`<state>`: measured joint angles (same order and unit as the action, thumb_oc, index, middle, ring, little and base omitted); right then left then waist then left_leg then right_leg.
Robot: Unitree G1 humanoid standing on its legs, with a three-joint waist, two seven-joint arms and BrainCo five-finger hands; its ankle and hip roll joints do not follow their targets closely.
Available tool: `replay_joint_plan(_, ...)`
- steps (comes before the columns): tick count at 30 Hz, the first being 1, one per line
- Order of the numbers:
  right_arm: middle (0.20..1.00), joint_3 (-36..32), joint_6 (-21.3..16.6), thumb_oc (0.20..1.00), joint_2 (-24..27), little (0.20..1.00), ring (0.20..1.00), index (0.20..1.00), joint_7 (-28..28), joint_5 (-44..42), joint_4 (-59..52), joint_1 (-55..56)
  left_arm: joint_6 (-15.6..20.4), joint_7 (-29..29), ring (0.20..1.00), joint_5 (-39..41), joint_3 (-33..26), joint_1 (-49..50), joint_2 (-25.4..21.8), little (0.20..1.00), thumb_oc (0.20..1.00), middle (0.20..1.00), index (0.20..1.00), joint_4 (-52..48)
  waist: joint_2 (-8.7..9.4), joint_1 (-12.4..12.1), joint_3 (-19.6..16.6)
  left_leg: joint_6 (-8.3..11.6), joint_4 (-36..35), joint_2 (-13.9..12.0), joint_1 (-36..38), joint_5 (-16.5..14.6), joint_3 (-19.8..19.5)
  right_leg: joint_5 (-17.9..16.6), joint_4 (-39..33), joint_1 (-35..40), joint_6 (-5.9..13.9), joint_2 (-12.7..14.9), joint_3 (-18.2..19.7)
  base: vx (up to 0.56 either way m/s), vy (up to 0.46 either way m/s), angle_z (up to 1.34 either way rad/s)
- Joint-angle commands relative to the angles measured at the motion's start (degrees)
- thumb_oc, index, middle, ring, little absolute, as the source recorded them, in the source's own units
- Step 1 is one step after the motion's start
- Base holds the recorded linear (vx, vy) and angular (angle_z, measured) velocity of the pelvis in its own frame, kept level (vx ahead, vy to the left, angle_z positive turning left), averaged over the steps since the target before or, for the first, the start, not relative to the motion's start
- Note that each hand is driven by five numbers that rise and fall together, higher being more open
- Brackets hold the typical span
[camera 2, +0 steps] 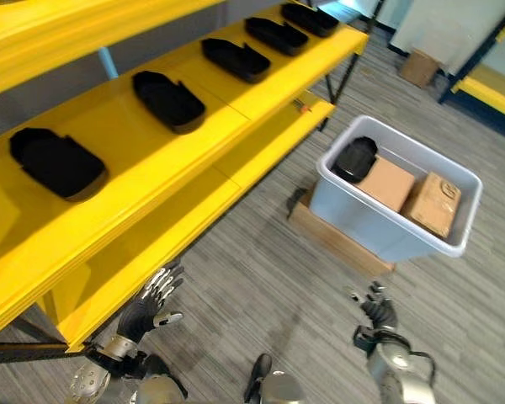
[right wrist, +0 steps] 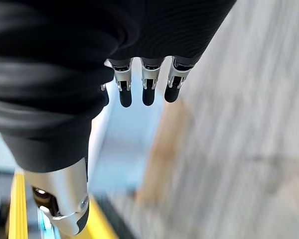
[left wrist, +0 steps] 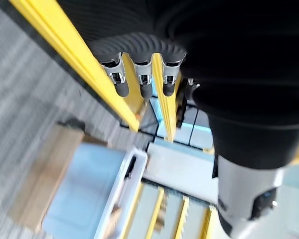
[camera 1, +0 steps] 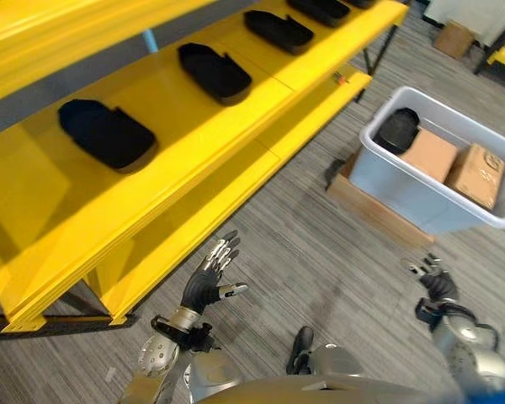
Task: Move parts from the plastic box to the shelf.
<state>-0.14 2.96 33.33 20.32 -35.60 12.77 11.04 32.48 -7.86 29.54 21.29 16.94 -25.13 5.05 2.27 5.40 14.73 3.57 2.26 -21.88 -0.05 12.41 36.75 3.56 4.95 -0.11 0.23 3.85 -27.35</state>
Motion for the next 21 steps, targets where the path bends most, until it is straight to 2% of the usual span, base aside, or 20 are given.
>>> replay_joint_plan(1,1.0,-3.58,-4.13,1.0,-1.31,1.0,1.0,1.0,2.84,3.32,-0.37,-4.93,4.89,-1.21,1.0,7.64,-1.41,-1.35,-0.65,1.0,1.0,1.0,1.0,-5.66,3.18,-1.54,2.11,2.67,-0.03,2.38,-1.29,-4.57,-1.59,-1.63,3.37,0.76,3.31,4.45,1.05,-0.01,-0.311,-0.51)
replay_joint_plan(3,1.0,-4.3,-4.48,1.0,-0.92,1.0,1.0,1.0,3.92,3.11,0.37,-6.88,3.99,-1.76,1.0,13.16,-1.51,-3.54,0.85,1.0,1.0,1.0,1.0,-6.65,2.61,-1.07,2.35,3.39,0.17,1.1,-0.99,-3.53,-2.26,-0.19,5.43,-0.23,2.08,3.72,1.24,0.03,-0.415,-0.37)
replay_joint_plan(5,1.0,-2.88,-7.03,1.0,-0.76,1.0,1.0,1.0,3.76,5.07,0.05,-8.71,2.75,-0.15,1.0,8.18,-0.21,-6.93,2.31,1.0,1.0,1.0,1.0,-8.39,1.95,0.01,2.41,4.89,0.52,-1.22,0.42,-1.33,-6.86,1.77,9.03,-2.45,0.19,1.98,4.04,0.08,-0.536,-0.28)
replay_joint_plan(7,1.0,-2.05,-7.49,1.0,-0.5,1.0,1.0,1.0,3.14,5.96,-0.12,-9.46,3.07,0.86,1.0,8.01,0.09,-7.43,2.25,1.0,1.0,1.0,1.0,-8.56,1.83,0.09,2.34,5.08,1.05,-1.22,0.72,-0.96,-10.07,2.17,9.42,-2.9,-0.36,1.28,5.84,0.1,-0.167,-0.44)
replay_joint_plan(8,1.0,-0.55,-8.37,1.0,-0.22,1.0,1.0,1.0,1.49,6.2,-0.07,-11.11,4.04,3.6,1.0,7.43,0.33,-8.04,2.1,1.0,1.0,1.0,1.0,-8.44,1.74,0.09,2.2,4.72,2.09,-0.21,0.99,-1.25,-14.78,2.15,9.4,-3.38,-0.76,0.67,8.73,0.16,-0.142,-1.15)
replay_joint_plan(9,1.0,2.45,-8.97,1.0,-0.65,1.0,1.0,1.0,-1.31,7.75,-0.14,-13.56,5.54,8.25,1.0,6.25,0.1,-8.76,2.4,1.0,1.0,1.0,1.0,-7.87,1.54,-0.86,2.11,2.65,4.58,3.84,-0.24,-2.13,-23.66,0.45,7.63,-3.77,-1.66,-0.72,13.94,0.19,-0.132,-1.46)
replay_joint_plan(10,1.0,3.61,-9.03,1.0,-0.75,1.0,1.0,1.0,-2.28,8.09,-0.19,-14.42,5.78,9.44,1.0,6.6,-0.1,-8.9,2.69,1.0,1.0,1.0,1.0,-7.83,1.44,-1.43,2.22,1.88,6.23,6.23,-0.99,-3.14,-26.87,-0.1,6.55,-3.28,-1.82,-1.23,15.98,0.25,-0.119,-2.7)
replay_joint_plan(11,1.0,4.85,-8.44,1.0,-1.9,1.0,1.0,1.0,-4.44,9.57,-1.53,-14.31,4.49,10.29,1.0,7.36,-1.52,-8.84,3.49,1.0,1.0,1.0,1.0,-8.62,1.32,-2.24,2.21,-0.07,8.91,11.65,-2.73,-6.08,-29.23,-1.55,4.08,-1.63,-1.65,-1.81,18.43,0.2,-0.066,-2.37)
replay_joint_plan(12,1.0,5.12,-8.49,1.0,-2.23,1.0,1.0,1.0,-4.59,9.99,-1.74,-14.17,4.13,10.21,1.0,7.35,-1.73,-8.91,3.64,1.0,1.0,1.0,1.0,-8.71,1.29,-2.3,2.05,-0.22,9.1,12.27,-3.24,-6.0,-29.37,-1.91,3.61,-1.5,-1.62,-1.87,18.67,0.26,-0.031,-2.02)
replay_joint_plan(13,1.0,6.28,-8.46,1.0,-3.73,1.0,1.0,1.0,-4.5,11.38,-3.3,-13.1,2.97,9.32,1.0,7.07,-2.45,-9.26,4.27,1.0,1.0,1.0,1.0,-8.46,0.99,-2.37,1.79,-0.21,9.33,14.34,-5.29,-5.12,-28.95,-2.87,1.79,-0.06,-1.22,-2.05,19.19,0.19,0.018,-0.85)
replay_joint_plan(14,1.0,6.78,-8.35,1.0,-4.35,1.0,1.0,1.0,-4.35,11.5,-3.9,-12.51,2.7,8.85,1.0,6.9,-2.55,-9.43,4.49,1.0,1.0,1.0,1.0,-8.09,0.8,-2.32,1.65,-0.02,8.6,14.8,-5.89,-4.65,-28.3,-3.04,1.15,0.65,-0.97,-2.01,18.96,0.23,0.048,-0.39)
replay_joint_plan(15,1.0,7.47,-8.24,1.0,-4.97,1.0,1.0,1.0,-4.02,11.58,-4.47,-11.93,2.63,8.4,1.0,7.14,-2.53,-9.57,4.67,1.0,1.0,1.0,1.0,-7.64,0.44,-2.33,1.52,0.29,7.29,15.14,-6.63,-3.74,-27.73,-3.04,0.7,1.31,-0.77,-2.03,18.7,0.29,0.126,-0.4)
replay_joint_plan(16,1.0,9.75,-8.74,1.0,-6.25,1.0,1.0,1.0,-2.5,11.9,-5.29,-10.93,2.72,8.15,1.0,6.61,-2.16,-9.82,4.89,1.0,1.0,1.0,1.0,-6.36,-0.44,-2.7,1.46,1.15,4.17,14.98,-9.41,-0.25,-27.16,-2.6,0.28,2.91,-0.91,-2.14,18.39,0.29,0.139,-0.15)
replay_joint_plan(18,1.0,10.7,-8.59,1.0,-6.74,1.0,1.0,1.0,-1.74,12.08,-5.69,-10.66,2.87,7.7,1.0,6.69,-2.09,-9.95,4.96,1.0,1.0,1.0,1.0,-5.77,-0.72,-2.82,1.52,1.37,2.81,14.76,-10.25,0.87,-26.41,-2.16,0.35,3.67,-1.07,-2.21,18.11,0.24,0.128,0.02)
replay_joint_plan(19,1.0,12.21,-8.69,1.0,-7.61,1.0,1.0,1.0,-0.84,11.09,-6.18,-10.0,3.28,7.2,1.0,6.74,-2.06,-9.89,5.26,1.0,1.0,1.0,1.0,-4.78,-1.28,-3.27,1.65,1.71,1.0,14.58,-12.26,3.14,-26.23,-1.37,0.68,4.99,-1.52,-2.52,18.13,0.29,0.177,0.15)
replay_joint_plan(20,1.0,13.12,-8.67,1.0,-8.13,1.0,1.0,1.0,-1.43,10.64,-6.0,-9.75,3.35,7.37,1.0,6.73,-2.33,-9.76,5.38,1.0,1.0,1.0,1.0,-4.32,-1.22,-3.73,1.9,1.52,0.63,14.96,-12.87,3.18,-27.6,-0.75,1.11,5.88,-1.65,-2.32,18.84,0.35,0.245,0.15)
replay_joint_plan(21,1.0,13.96,-8.94,1.0,-8.48,1.0,1.0,1.0,-1.38,10.6,-5.57,-10.17,3.5,7.36,1.0,6.53,-2.62,-9.64,5.47,1.0,1.0,1.0,1.0,-4.05,-1.39,-4.16,2.0,1.06,0.14,15.45,-12.31,1.91,-28.72,-0.29,1.58,6.19,-1.62,-2.24,19.6,0.28,0.215,-0.07)
